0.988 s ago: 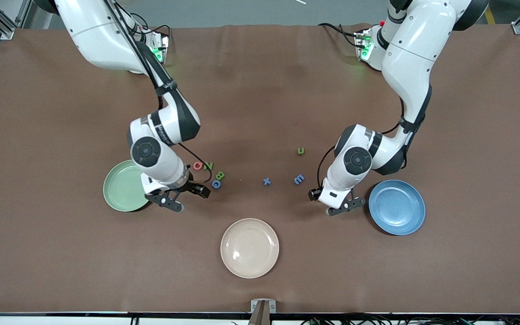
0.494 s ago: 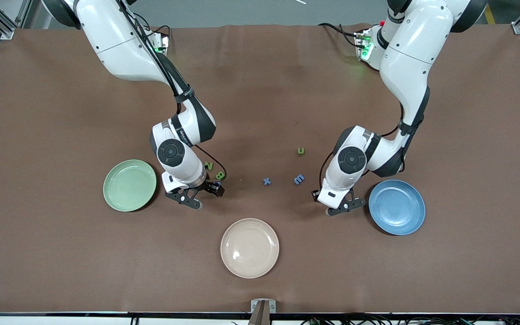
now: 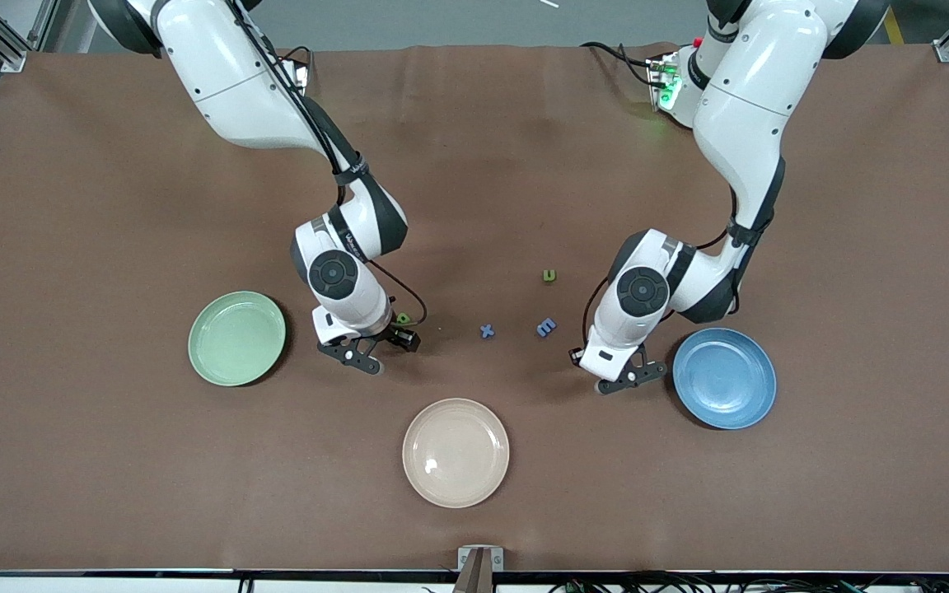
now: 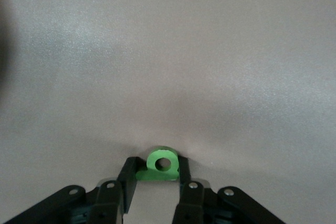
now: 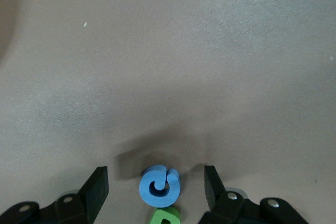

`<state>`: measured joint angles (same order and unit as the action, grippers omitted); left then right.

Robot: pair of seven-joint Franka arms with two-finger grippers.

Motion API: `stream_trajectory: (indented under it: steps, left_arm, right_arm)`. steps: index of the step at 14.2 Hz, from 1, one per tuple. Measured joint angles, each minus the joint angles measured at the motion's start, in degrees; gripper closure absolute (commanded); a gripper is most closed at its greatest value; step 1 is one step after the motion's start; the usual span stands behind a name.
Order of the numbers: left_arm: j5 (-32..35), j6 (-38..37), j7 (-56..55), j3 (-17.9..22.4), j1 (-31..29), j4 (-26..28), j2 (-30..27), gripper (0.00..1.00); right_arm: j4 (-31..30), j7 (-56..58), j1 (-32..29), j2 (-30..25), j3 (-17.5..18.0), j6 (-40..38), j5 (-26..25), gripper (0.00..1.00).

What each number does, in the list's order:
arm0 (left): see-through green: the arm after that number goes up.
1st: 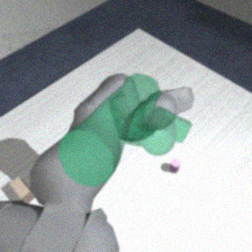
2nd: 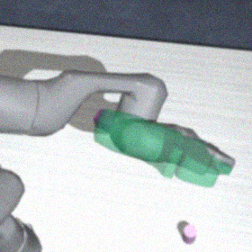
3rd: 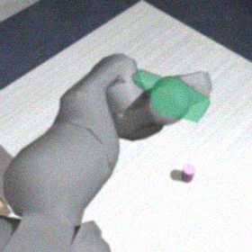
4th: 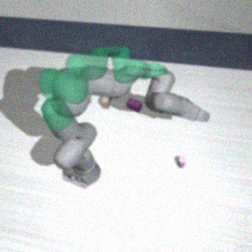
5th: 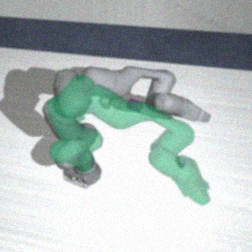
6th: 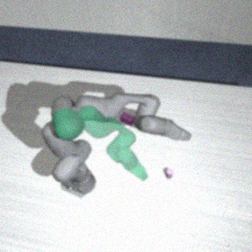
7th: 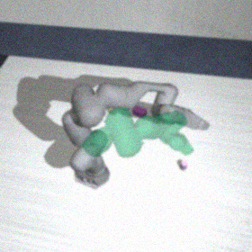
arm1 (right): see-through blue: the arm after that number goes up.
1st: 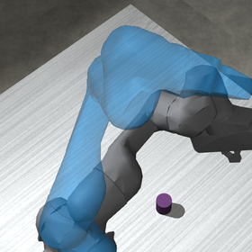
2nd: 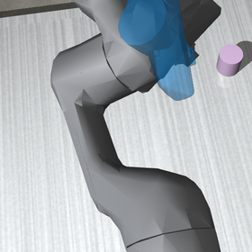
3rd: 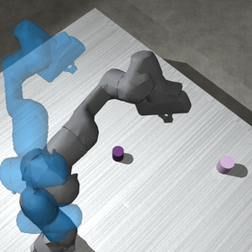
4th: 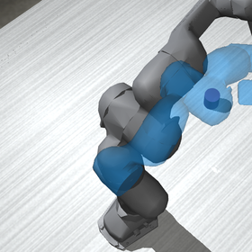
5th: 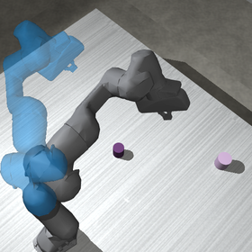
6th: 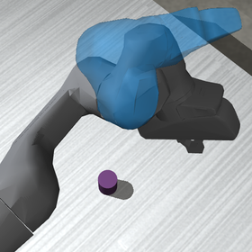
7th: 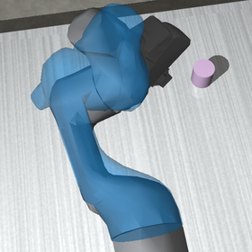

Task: Sort upper and lower case letters into plates
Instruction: 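Grasp the green letter with the left gripper while the right gripper grasps blue J, then drop the green letter in the blue plate while the right gripper carries J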

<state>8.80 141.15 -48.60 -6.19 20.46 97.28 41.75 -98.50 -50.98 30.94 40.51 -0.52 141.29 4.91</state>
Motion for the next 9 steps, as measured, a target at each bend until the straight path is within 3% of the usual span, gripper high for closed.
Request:
stream_trajectory:
  steps: [2,8,9]
  left_arm:
    - [0.0,0.0,0.0,0.3,-0.2,-0.4,0.0,0.99]
    - [0.3,-5.5,10.7,0.9,-5.8,-2.4,-3.3,0.97]
    - [0.3,-6.6,14.1,0.9,-7.3,-2.5,-4.2,0.96]
  right_arm:
    - [0.0,-0.1,0.0,0.4,0.0,0.2,0.0,0.38]
    - [0.3,-0.5,0.1,0.1,-0.3,-0.5,-0.1,0.96]
    - [0.5,-0.5,0.2,0.0,-0.2,-0.5,-0.1,0.97]
